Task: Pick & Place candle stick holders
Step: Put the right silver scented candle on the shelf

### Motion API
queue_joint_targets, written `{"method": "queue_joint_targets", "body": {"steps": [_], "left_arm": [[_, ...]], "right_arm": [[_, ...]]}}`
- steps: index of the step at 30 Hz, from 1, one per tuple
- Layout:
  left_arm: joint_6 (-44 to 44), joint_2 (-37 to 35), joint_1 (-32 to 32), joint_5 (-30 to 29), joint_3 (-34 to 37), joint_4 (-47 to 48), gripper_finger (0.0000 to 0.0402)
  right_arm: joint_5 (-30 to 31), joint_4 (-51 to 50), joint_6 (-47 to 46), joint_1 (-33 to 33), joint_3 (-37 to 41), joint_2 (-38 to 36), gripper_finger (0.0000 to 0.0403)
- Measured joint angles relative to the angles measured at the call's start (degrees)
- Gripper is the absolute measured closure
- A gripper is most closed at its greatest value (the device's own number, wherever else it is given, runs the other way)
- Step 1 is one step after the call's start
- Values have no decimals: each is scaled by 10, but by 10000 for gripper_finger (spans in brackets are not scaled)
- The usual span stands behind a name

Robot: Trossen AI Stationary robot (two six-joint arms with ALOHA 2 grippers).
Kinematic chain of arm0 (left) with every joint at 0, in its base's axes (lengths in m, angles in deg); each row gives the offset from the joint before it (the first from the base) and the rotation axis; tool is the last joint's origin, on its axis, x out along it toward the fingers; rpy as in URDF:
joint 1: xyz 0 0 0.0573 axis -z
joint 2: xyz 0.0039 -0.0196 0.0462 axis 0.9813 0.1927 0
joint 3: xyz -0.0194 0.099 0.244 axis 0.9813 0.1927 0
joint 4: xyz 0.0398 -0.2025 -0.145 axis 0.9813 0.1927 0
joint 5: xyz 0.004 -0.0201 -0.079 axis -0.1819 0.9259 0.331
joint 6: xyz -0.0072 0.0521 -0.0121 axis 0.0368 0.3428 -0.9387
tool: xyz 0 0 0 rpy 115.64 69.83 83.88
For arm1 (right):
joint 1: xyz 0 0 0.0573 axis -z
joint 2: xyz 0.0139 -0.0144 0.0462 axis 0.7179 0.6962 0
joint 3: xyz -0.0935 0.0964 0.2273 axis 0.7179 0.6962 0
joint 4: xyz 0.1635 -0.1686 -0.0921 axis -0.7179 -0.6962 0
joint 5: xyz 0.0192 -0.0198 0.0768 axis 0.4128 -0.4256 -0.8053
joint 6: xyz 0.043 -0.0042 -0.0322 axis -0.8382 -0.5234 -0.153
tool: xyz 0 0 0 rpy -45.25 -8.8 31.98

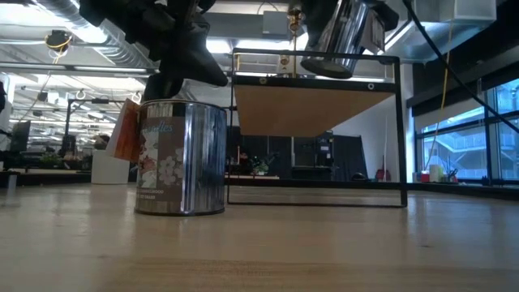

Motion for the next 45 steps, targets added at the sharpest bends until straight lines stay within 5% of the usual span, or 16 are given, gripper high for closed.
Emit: {"method": "queue_joint_targets", "body": {"steps": [9,45], "left_arm": [[0,0,12,-9,0,-1,400],[0,0,23,-15,0,-9,400]], "right_arm": [[9,-4,8,3,0,7,50],[6,-3,16,8,0,35,29]]}}
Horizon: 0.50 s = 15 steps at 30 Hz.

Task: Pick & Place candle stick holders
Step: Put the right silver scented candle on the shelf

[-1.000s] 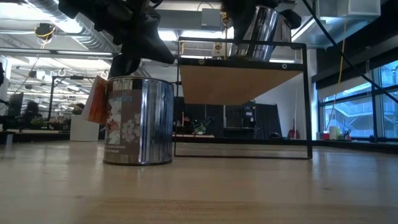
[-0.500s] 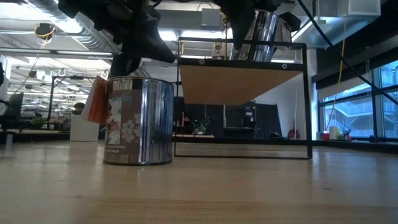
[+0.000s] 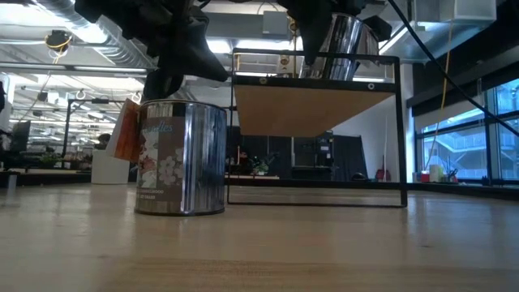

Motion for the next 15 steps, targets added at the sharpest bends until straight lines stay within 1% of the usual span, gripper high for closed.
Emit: {"method": "queue_joint_targets", "body": {"steps": [2,5,11,15], "left_arm": [[0,0,3,-1,0,0,400],[0,0,9,-8,0,0,400],[-1,0,14,-13,0,0,400],[-2,0,14,-13,0,0,400]], "right_arm": [[13,0,0,0,0,0,29],[16,-2,4,0,0,0,29],[15,-2,7,0,0,0,29],[1,-2,8,0,0,0,29]]}}
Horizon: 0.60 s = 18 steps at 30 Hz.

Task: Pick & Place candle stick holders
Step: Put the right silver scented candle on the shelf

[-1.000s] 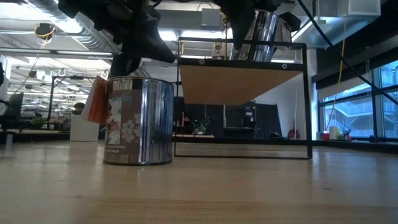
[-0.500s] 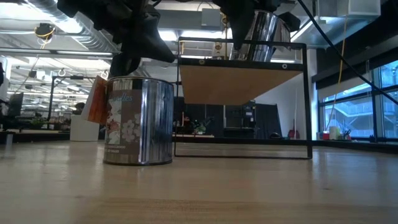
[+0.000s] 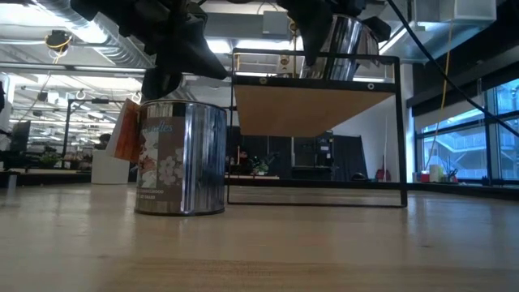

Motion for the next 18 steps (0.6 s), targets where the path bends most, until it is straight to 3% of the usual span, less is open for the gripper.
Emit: {"method": "queue_joint_targets", "body": {"steps": [18], "left_arm": [[0,0,0,1,0,0,400]], "right_arm": [[-14,3,17,0,0,-1,3]]}}
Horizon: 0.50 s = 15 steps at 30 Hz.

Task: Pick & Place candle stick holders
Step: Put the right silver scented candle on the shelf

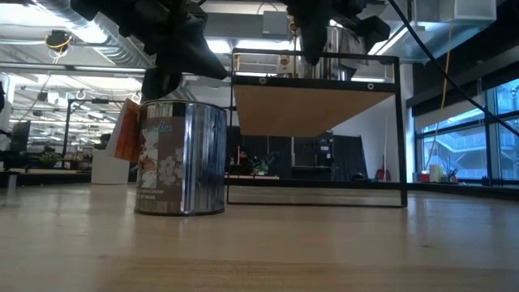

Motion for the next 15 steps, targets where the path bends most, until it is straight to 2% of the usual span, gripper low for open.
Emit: {"method": "queue_joint_targets", "body": {"steps": [15], "left_arm": [[0,-1,0,14,0,-1,400]], "right_arm": [[39,-33,-11,0,-6,-19,3]]}}
